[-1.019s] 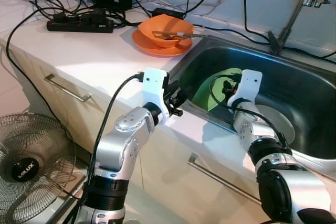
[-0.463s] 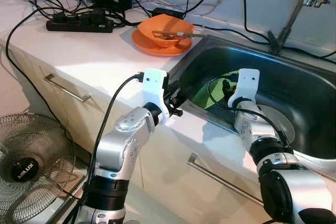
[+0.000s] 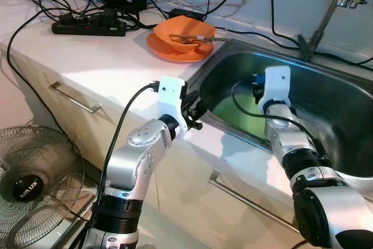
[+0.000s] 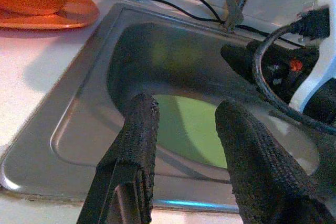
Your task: Kitchen organization
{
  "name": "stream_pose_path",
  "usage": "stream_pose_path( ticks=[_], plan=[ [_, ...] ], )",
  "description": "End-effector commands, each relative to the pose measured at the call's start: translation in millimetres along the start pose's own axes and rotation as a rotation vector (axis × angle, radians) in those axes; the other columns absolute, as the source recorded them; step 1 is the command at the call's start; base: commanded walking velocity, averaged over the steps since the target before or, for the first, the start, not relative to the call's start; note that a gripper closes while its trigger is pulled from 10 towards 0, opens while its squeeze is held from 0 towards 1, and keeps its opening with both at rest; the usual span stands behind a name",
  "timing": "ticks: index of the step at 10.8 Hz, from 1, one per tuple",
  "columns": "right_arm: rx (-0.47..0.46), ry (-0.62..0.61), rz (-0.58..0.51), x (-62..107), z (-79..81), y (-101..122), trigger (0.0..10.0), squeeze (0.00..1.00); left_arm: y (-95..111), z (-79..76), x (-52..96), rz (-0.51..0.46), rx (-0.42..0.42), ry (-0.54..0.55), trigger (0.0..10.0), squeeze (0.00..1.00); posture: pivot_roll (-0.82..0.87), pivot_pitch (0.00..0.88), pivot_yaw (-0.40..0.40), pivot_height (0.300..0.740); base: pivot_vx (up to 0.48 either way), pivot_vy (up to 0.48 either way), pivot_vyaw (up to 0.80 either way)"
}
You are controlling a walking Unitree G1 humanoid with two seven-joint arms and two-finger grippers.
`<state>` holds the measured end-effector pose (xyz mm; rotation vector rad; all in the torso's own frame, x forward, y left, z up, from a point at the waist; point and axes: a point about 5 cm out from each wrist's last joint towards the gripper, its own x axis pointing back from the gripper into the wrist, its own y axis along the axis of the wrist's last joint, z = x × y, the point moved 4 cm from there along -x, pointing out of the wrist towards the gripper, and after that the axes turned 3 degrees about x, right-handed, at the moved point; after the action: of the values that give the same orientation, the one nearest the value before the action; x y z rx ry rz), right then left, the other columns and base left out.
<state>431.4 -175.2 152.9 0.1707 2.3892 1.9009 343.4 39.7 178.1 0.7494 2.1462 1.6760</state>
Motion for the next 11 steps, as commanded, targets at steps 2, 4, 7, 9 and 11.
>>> stream_pose_path(
  ticks=[2,4,7,9,11],
  plan=[
    [0.000,-0.022,-0.048,-2.2,-4.2,13,10.0,0.00,-3,-0.1,-0.3,0.018,-0.003,-0.005,10.0,0.00,0.26,0.019,-0.045,0.740,0.000,0.000,0.00],
    [-0.061,0.022,-0.104,0.6,4.7,21,10.0,0.00,13,6.2,-1.0,-0.081,-0.124,0.053,10.0,0.00,0.26,0.021,-0.043,0.740,0.000,0.000,0.00],
    [-0.238,0.112,-0.303,17.7,13.8,49,10.0,0.00,31,37.2,8.2,-0.272,-0.265,0.276,10.0,0.00,0.23,0.038,-0.044,0.740,0.000,0.000,0.00],
    [-0.244,0.144,-0.343,29.6,16.0,47,10.0,0.00,34,40.8,11.2,-0.337,-0.267,0.326,10.0,0.00,0.22,0.044,-0.045,0.740,0.000,-0.216,0.00],
    [-0.255,0.181,-0.355,39.6,22.0,44,10.0,0.00,34,41.5,10.1,-0.372,-0.269,0.340,10.0,0.00,0.21,0.045,-0.047,0.740,0.000,-0.480,0.00]
  ],
)
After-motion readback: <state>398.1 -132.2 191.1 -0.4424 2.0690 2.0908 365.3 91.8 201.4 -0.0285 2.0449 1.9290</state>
